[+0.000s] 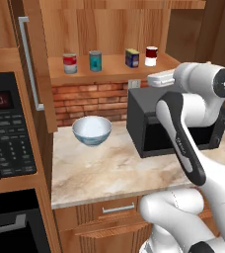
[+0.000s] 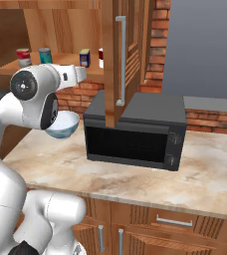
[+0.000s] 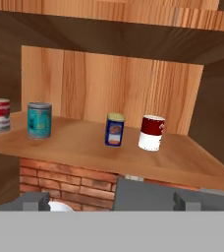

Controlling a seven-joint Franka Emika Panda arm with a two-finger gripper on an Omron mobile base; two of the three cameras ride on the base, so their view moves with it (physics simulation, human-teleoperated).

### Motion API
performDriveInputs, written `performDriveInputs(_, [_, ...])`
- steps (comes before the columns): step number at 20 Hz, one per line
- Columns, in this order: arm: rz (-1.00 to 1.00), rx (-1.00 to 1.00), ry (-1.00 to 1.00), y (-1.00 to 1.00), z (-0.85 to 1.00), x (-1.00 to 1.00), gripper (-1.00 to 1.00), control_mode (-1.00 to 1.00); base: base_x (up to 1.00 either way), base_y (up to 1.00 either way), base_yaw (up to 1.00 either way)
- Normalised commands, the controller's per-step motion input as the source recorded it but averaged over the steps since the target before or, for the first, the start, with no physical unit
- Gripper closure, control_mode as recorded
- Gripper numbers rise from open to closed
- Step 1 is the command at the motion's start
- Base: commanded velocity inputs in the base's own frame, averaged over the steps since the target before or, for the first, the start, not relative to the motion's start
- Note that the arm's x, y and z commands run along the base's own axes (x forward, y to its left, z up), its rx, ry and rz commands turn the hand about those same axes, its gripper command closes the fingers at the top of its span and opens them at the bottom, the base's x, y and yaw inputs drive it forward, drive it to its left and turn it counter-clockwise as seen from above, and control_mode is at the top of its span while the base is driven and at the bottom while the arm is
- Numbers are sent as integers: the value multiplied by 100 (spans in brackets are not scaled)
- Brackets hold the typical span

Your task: Stack two cans on top of the other two cans in the cabinet.

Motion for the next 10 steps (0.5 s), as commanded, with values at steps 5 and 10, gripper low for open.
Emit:
performDriveInputs(5, [0, 0, -3, 0, 17, 2, -100, -100, 0, 0, 0])
performDriveInputs(10, [0, 0, 0, 0, 10, 15, -100, -100, 0, 0, 0])
